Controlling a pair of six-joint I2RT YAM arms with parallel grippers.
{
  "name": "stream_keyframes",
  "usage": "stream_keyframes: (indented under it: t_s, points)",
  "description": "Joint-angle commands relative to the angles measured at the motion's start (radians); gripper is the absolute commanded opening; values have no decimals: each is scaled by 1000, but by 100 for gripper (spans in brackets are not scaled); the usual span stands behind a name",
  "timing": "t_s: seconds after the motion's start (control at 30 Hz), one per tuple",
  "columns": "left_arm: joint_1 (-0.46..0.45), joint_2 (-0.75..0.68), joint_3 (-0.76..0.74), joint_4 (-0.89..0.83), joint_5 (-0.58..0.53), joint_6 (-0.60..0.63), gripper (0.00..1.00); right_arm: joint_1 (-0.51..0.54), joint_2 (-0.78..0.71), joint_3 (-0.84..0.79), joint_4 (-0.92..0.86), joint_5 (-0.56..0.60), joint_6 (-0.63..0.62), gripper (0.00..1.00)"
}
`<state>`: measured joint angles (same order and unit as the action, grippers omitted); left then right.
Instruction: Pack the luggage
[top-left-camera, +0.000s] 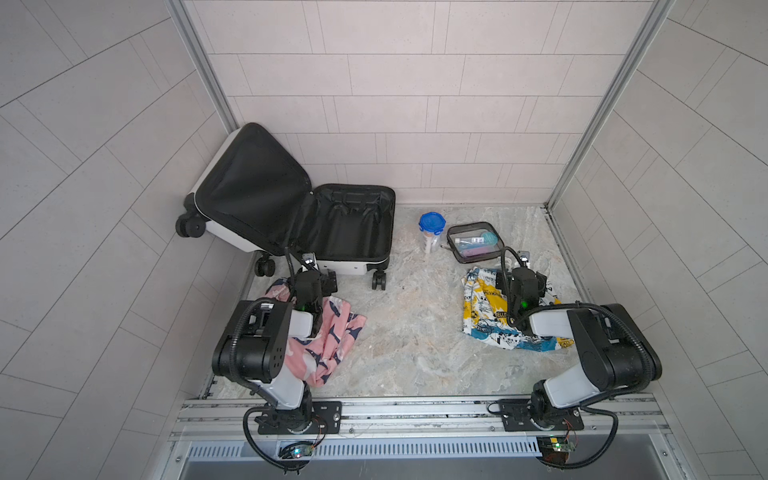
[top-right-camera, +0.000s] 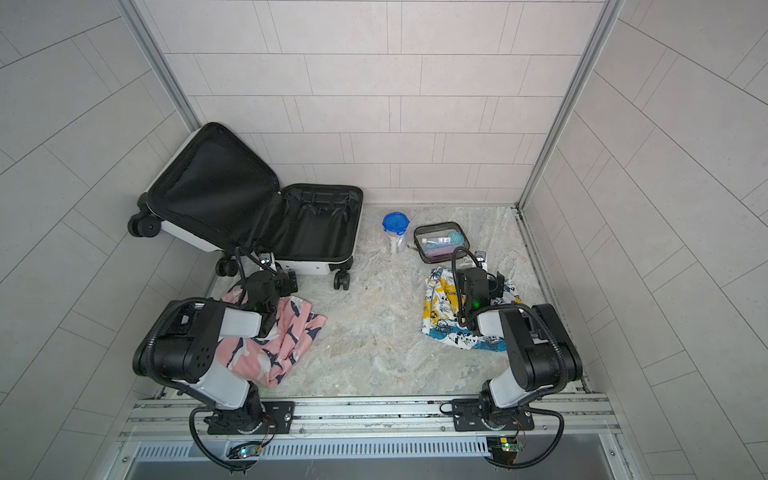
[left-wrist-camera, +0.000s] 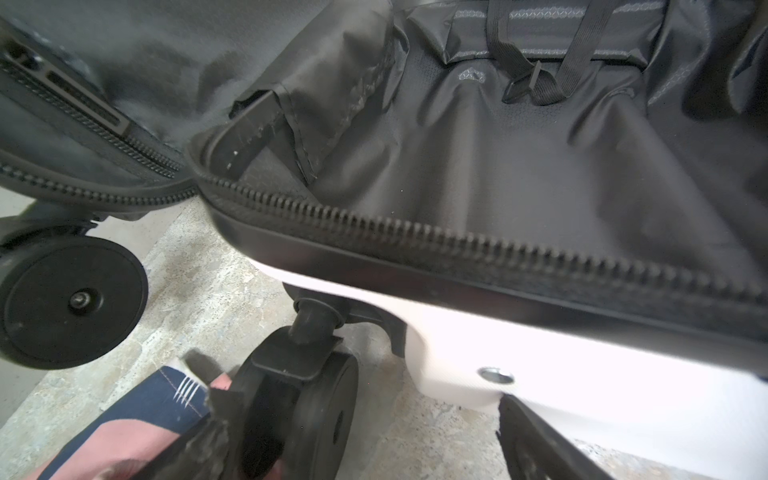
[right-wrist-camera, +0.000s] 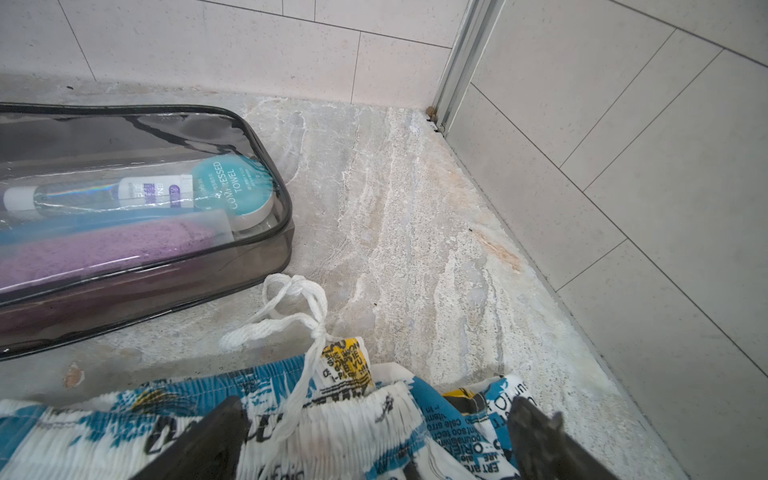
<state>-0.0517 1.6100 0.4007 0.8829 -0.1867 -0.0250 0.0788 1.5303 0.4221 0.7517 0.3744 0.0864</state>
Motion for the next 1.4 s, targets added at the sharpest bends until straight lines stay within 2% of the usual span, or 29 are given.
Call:
stream_keyframes:
  t_s: [0.0,0.17,0.27,0.43,0.53,0.67,0.77,0.87,0.93,1.07,1.17,1.23,1.37]
  points:
    - [4,-22,2,37,7,14,100,5,-21,-11,12,18,9,100]
    - [1,-94,-22,23,-30,4,100,-9,-76,0,-50,23,26,100]
    - [-7,-199,-10,-84,-75,2,100,-17,-143,19,-148,85,70,100]
    - [-15,-377,38,-256,-159,-51,100,-20,-294,88,-367,76,85,100]
    - [-18,-510,95,-419,-186,-164,100,-19,-393,145,-539,63,139,100]
    - [-18,-668,242,-783,-140,-354,100,-20,-533,228,-791,105,290,100]
    - [-16,-785,289,-894,-116,-470,100,-23,-655,272,-995,126,392,100]
    - [-13,-920,294,-975,-137,-631,100,-34,-754,285,-1094,45,466,100]
    - [-14,-978,299,-985,-58,-632,100,-35,-786,304,-1154,-70,476,97]
    - [-13,-1021,328,-1022,144,-632,100,-33,-748,323,-1241,-345,493,86]
    - [-17,-1003,378,-1156,177,-671,100,-9,-652,335,-1308,-468,537,80]
    - [-19,-968,424,-1299,168,-726,100,46,-583,354,-1352,-480,535,80]
    - [-54,-888,478,-1491,210,-705,100,228,-457,365,-1360,-385,554,86]
